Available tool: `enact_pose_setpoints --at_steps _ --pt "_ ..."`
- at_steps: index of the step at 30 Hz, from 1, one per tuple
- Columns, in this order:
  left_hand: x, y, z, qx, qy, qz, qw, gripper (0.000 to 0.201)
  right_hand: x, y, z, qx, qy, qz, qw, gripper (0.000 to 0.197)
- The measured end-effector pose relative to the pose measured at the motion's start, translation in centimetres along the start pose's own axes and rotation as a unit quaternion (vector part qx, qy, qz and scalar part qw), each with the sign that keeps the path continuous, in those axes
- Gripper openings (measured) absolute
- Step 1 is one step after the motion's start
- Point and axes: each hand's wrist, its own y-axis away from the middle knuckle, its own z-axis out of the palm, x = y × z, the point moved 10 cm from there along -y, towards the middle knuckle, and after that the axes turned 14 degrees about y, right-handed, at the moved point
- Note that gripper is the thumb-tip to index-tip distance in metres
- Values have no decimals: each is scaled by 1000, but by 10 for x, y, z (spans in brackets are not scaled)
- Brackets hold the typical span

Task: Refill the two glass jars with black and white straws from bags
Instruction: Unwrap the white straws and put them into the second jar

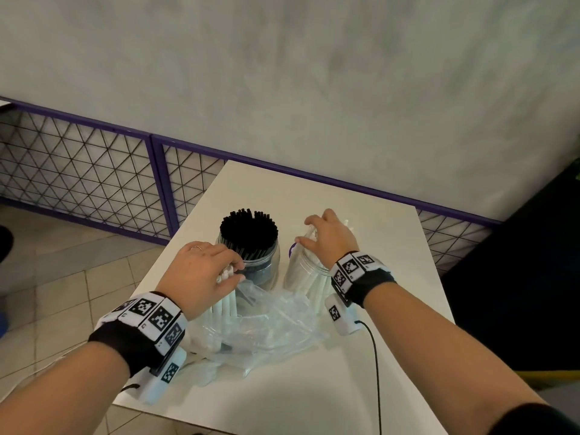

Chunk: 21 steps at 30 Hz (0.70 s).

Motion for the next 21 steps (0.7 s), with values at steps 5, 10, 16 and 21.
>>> enact_pose_setpoints --at_steps 5,10,16,21 --pt "-2 0 0 -3 13 -5 1000 32 15 -28 -22 5 25 16 1000 26" --pt "1 -2 0 -8 16 -6 1000 34 22 -38 -13 -27 92 13 995 49" --pt "2 -2 -2 -14 16 -7 1000 41 32 -10 -38 96 42 31 994 67" --pt "3 -1 -4 -9 35 -16 999 57 2 38 -63 123 -185 -17 975 37"
